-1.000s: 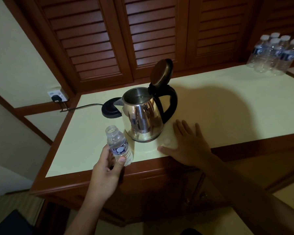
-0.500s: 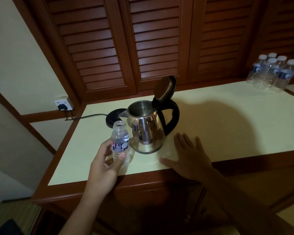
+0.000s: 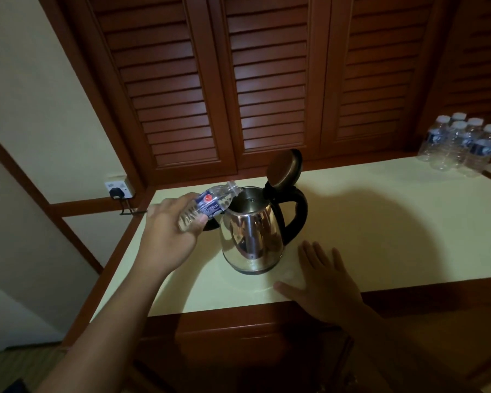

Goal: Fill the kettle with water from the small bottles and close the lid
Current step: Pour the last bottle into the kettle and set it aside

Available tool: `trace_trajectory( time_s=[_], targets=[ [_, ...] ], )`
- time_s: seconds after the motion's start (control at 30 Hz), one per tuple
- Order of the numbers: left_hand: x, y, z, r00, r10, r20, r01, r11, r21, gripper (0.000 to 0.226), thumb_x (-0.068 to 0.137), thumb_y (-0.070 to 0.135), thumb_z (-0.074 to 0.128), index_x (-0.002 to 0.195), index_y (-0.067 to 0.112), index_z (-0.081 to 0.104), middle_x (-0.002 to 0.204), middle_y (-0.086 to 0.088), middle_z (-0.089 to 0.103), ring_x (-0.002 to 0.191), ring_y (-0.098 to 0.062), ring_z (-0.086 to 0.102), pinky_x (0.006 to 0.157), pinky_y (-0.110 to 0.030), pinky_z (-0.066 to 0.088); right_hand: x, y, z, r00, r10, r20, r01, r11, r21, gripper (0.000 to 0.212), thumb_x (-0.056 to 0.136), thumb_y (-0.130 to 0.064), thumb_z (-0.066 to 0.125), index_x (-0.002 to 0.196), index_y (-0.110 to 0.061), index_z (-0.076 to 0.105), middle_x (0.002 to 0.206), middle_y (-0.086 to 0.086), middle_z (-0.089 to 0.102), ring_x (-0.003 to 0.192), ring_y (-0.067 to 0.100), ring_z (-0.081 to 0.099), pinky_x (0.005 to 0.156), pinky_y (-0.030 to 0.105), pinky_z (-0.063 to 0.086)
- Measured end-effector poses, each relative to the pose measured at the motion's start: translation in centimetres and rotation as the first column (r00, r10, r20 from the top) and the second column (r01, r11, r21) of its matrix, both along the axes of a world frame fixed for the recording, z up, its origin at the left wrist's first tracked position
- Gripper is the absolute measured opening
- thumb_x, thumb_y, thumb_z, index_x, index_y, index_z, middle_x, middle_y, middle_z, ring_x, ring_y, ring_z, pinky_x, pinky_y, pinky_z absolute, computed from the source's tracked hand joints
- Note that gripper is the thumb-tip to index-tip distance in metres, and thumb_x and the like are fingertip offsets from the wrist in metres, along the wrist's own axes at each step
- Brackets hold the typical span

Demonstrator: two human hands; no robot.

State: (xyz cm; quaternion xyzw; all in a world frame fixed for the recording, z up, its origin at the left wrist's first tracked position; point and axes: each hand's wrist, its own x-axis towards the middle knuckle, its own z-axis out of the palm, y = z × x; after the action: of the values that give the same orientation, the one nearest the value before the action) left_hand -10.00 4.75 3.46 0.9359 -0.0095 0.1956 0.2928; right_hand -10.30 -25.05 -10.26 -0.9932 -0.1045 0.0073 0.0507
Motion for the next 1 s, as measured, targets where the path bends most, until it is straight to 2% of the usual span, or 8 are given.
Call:
trace_trajectory(
  time_s=[0.07,0.17,0.27,0.5,0.67,1.0],
  targets=[
    [0.5,0.0,0.7,0.999,0.011,0.03,-0.013,0.996,0.09,0.05,0.098,0.027,0.071,0.147,0.03,0.058,0.131,-0.003,0.06,0.129,-0.028,0.038,0.102,-0.039,0.035,0.0,0.0,-0.1,1.0,0.004,0.009,-0.004,1.0,-0.009,0.118,0.077,-0.095,0.004,0.162,-0.012,0.001,0.171,0.008,-0.004,0.157,0.024,-0.009,0.124,0.055,-0.005],
    [1.0,0.1,1.8,0.997,-0.003,0.082,-0.013,0.98,0.199,0.051,0.097,0.032,0.072,0.146,0.03,0.059,0.13,-0.006,0.059,0.128,-0.033,0.037,0.108,-0.049,0.039,0.0,0.0,-0.1,1.0,0.006,0.005,-0.006,1.0,-0.005,0.117,0.078,-0.094,0.006,0.161,-0.012,0.0,0.171,0.008,-0.005,0.157,0.025,-0.01,0.124,0.055,-0.005],
    [1.2,0.1,2.9,0.996,-0.009,0.092,-0.021,0.949,0.314,0.052,0.097,0.035,0.07,0.147,0.034,0.056,0.136,-0.004,0.055,0.13,-0.032,0.034,0.106,-0.052,0.039,-0.1,0.1,0.0,1.0,0.004,-0.002,-0.004,1.0,-0.01,0.116,0.08,-0.093,0.007,0.161,-0.012,-0.002,0.17,0.008,-0.007,0.156,0.024,-0.011,0.124,0.055,-0.006],
    [1.3,-0.5,4.7,0.991,-0.031,0.128,-0.04,0.852,0.522,0.06,0.094,0.023,0.072,0.148,0.037,0.051,0.15,-0.004,0.047,0.144,-0.036,0.026,0.104,-0.056,0.036,-0.1,0.2,0.2,1.0,0.0,-0.022,0.0,1.0,-0.011,0.114,0.081,-0.092,0.008,0.161,-0.013,-0.003,0.17,0.007,-0.01,0.156,0.023,-0.013,0.124,0.055,-0.009],
    [1.4,-1.0,4.8,0.984,-0.045,0.173,-0.067,0.806,0.588,0.067,0.083,0.017,0.078,0.143,0.036,0.054,0.146,-0.005,0.05,0.142,-0.04,0.03,0.099,-0.059,0.038,-0.2,0.2,0.1,1.0,-0.006,-0.015,0.005,1.0,-0.01,0.115,0.079,-0.093,0.007,0.161,-0.013,-0.001,0.17,0.007,-0.008,0.156,0.024,-0.012,0.123,0.056,-0.009],
    [2.0,-1.9,4.6,0.979,-0.037,0.203,-0.116,0.715,0.689,0.083,0.069,0.015,0.089,0.142,0.034,0.054,0.15,-0.009,0.048,0.148,-0.045,0.03,0.106,-0.068,0.038,-0.3,0.1,0.2,1.0,0.007,-0.009,-0.007,1.0,-0.012,0.114,0.08,-0.092,0.007,0.161,-0.013,-0.001,0.17,0.008,-0.008,0.156,0.025,-0.011,0.123,0.057,-0.008]
  ],
)
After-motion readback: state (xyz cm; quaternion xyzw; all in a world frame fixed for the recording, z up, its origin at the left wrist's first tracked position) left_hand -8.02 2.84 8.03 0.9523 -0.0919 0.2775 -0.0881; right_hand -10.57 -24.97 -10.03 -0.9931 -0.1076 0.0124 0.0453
